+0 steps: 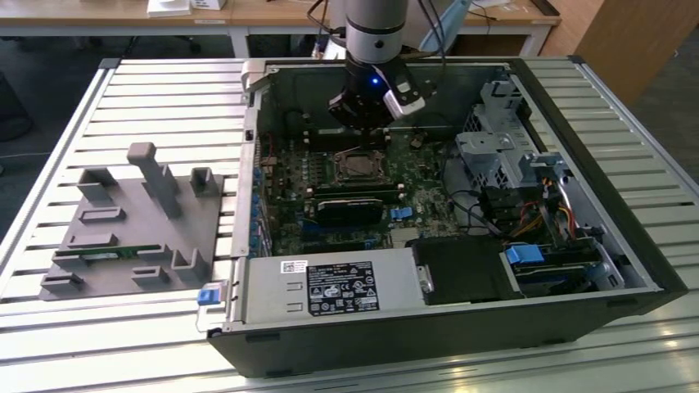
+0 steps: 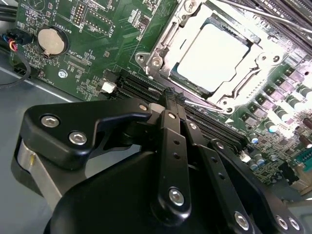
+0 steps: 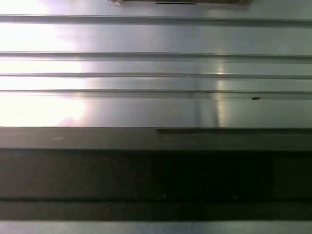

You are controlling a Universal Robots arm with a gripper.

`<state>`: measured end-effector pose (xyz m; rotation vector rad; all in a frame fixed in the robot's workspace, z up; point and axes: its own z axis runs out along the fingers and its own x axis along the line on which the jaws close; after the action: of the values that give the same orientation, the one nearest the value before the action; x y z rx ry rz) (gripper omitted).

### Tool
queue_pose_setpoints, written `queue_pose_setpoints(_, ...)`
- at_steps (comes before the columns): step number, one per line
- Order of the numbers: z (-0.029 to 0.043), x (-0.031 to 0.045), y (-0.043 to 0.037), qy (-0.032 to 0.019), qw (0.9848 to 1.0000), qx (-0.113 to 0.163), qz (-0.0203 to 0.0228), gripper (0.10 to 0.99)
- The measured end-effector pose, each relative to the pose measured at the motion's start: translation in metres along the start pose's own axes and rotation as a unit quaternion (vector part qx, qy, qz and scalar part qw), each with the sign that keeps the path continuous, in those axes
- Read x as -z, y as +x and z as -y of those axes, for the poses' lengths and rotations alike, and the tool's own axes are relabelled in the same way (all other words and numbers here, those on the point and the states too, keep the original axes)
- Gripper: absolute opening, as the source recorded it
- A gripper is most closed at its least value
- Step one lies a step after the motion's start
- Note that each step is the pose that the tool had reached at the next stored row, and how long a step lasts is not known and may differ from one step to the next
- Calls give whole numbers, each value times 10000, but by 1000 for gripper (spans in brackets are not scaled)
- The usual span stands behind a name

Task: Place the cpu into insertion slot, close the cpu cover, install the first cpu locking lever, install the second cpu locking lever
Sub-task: 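Install the first cpu locking lever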

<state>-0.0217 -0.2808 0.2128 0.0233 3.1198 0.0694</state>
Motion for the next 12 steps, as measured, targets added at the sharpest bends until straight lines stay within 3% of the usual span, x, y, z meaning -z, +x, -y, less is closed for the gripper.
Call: queue_pose_setpoints(12, 2, -105, -17, 0, 10000, -1, -2, 106)
